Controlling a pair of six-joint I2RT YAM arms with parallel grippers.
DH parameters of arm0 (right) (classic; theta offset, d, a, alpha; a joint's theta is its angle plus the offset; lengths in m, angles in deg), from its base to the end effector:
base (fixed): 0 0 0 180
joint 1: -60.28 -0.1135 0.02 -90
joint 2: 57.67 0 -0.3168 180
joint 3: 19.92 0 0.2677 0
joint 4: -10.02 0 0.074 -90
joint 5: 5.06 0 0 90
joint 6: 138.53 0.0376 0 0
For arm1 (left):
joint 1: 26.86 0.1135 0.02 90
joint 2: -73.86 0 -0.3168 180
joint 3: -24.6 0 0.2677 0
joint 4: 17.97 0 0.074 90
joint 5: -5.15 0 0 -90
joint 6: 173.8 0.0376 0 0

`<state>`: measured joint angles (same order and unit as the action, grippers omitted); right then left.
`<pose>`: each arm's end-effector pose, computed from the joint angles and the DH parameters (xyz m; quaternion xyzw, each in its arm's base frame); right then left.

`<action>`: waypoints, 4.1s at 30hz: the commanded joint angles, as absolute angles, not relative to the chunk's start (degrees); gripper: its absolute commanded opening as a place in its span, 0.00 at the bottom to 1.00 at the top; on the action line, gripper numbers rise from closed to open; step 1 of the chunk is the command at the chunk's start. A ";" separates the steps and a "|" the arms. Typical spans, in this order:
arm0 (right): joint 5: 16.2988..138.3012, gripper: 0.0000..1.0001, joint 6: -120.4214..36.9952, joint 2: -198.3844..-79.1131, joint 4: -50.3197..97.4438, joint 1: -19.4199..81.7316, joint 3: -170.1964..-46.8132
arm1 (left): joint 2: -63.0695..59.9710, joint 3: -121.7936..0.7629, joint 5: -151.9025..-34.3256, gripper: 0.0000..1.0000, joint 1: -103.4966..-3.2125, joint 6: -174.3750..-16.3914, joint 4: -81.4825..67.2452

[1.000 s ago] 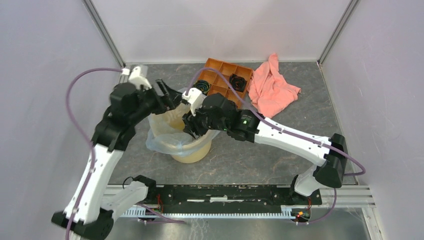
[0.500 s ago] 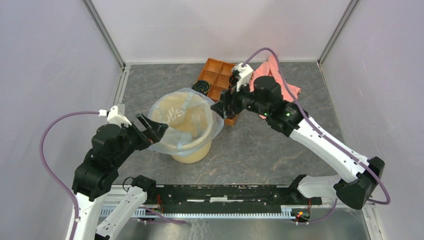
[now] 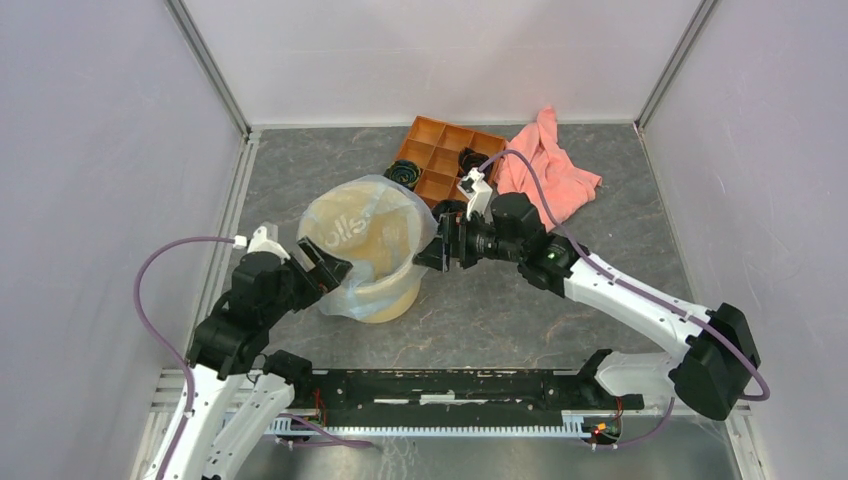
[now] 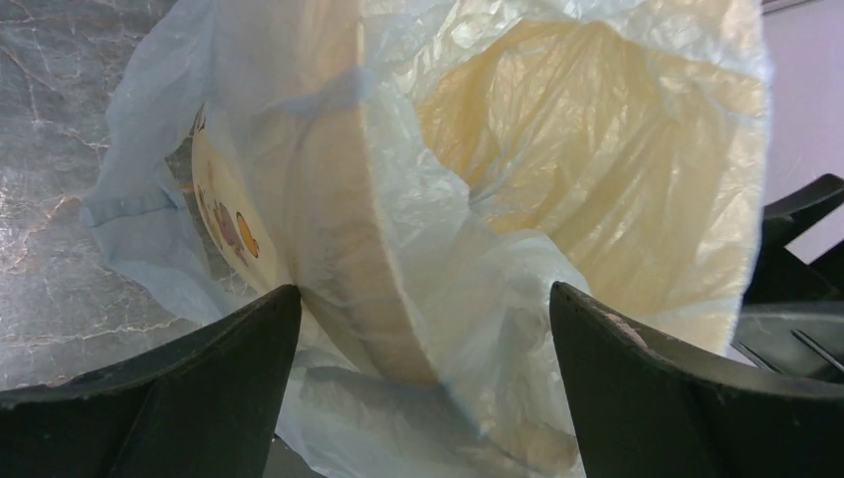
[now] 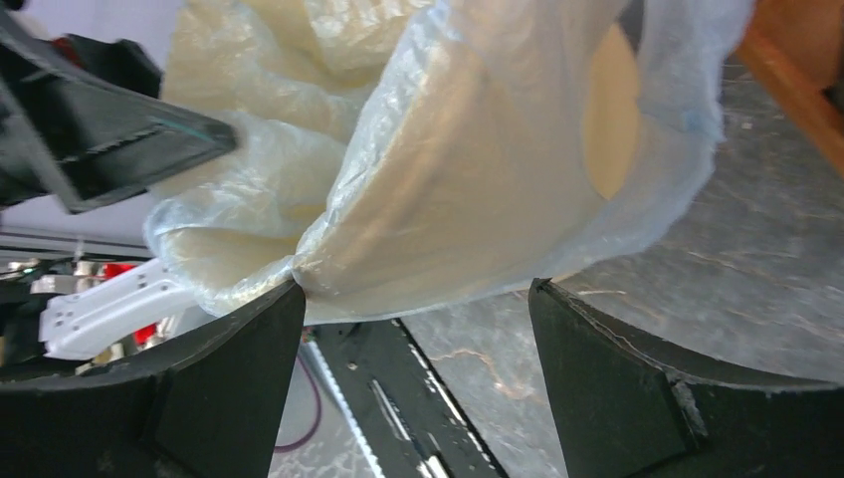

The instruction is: Put the trash bags into the trash bin

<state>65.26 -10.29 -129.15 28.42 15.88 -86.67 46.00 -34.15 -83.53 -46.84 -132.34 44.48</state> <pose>0.1960 0.2097 0.3488 -0.1382 0.8160 0.4656 0.3136 0.0611 -0.0213 0.3406 -0.2207 0.8443 -0.2665 0.4091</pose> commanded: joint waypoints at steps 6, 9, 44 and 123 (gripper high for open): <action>66.51 0.88 -4.42 -131.00 19.19 12.03 -88.40 | 45.82 -36.30 -82.76 1.00 -46.81 -131.24 41.90; 68.37 0.92 -7.53 -130.22 23.48 12.03 -91.16 | 46.30 -40.64 -80.12 1.00 -46.76 -129.65 45.50; 99.64 0.67 14.14 -151.79 7.48 1.19 -101.11 | 47.67 -67.65 -70.79 1.00 -46.80 -125.11 60.28; 108.52 0.98 -27.49 -182.99 -4.49 0.08 -134.05 | 40.55 -72.72 -73.82 1.00 -46.81 -122.06 59.76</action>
